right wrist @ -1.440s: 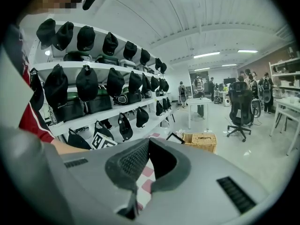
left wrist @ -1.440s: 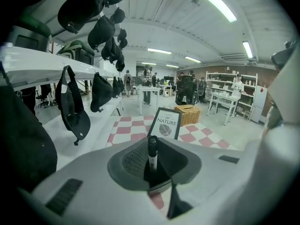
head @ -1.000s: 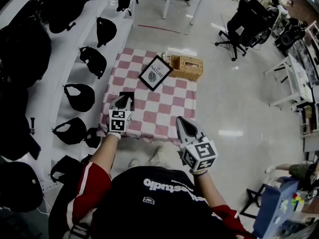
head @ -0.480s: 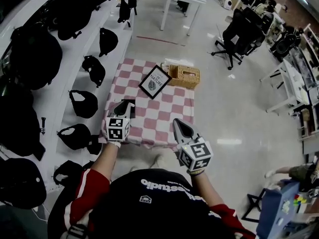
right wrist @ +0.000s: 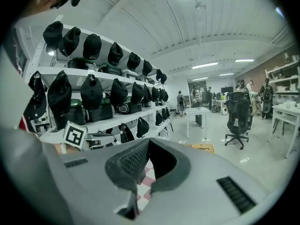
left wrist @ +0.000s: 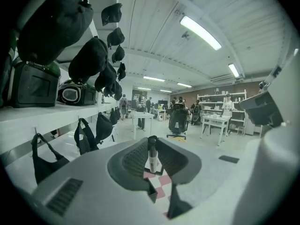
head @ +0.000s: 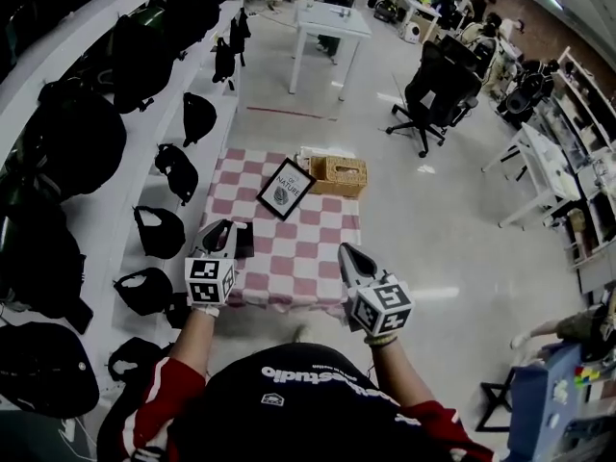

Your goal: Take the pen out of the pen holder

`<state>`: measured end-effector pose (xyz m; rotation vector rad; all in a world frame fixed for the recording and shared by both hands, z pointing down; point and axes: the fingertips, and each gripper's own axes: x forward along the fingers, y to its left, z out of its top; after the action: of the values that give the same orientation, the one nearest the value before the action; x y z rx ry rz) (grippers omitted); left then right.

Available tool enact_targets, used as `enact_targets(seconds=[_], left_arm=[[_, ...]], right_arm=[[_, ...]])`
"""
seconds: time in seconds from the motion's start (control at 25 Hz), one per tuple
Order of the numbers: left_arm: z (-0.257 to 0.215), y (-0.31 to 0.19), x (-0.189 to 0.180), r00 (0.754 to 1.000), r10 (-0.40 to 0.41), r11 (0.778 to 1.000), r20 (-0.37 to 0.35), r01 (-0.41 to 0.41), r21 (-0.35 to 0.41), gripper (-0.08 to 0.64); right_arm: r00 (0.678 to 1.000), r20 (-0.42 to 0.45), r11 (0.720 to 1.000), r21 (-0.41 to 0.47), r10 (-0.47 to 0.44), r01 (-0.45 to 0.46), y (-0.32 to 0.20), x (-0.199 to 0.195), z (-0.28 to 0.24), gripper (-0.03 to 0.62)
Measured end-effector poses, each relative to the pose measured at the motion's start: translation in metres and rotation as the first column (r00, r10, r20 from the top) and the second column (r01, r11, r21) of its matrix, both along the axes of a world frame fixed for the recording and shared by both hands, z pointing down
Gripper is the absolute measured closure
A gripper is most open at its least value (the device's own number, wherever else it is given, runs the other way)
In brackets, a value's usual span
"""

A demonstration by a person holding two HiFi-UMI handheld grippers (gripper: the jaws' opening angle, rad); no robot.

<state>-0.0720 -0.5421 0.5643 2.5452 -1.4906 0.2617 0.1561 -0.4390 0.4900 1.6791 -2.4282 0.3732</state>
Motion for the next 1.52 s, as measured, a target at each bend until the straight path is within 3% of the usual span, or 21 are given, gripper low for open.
enact_targets(seconds=[0.36, 0.8, 1.16, 1.52], left_arm=[[-0.048, 0.037, 0.015, 0.991, 0.115, 0.992, -0.071, -0.111, 0.065, 0.492], [-0.086, 0.084, 0.03, 0.969, 0.243, 0.962, -0.049, -0.234, 0.139, 0.492], [-0.144, 0.103, 0.024, 0.958, 0.276, 0.937, -0.074, -0.251, 0.244, 0.492], [-0.162, 0.105, 0.007, 0.962, 0.254, 0.941, -0.1, -0.222, 0.254, 0.492]], right_arm=[[0.992, 0.035, 0.99, 0.06, 0.123, -0.125, 0.027, 0.021, -0.026, 0.591], [0.986, 0.015, 0.977, 0.128, 0.169, -0.169, 0.057, 0.014, -0.047, 0.591], [0.982, 0.038, 0.96, 0.204, 0.186, -0.19, 0.064, 0.013, -0.079, 0.591], [0.969, 0.051, 0.94, 0.236, 0.241, -0.246, 0.085, 0.025, -0.09, 0.591]])
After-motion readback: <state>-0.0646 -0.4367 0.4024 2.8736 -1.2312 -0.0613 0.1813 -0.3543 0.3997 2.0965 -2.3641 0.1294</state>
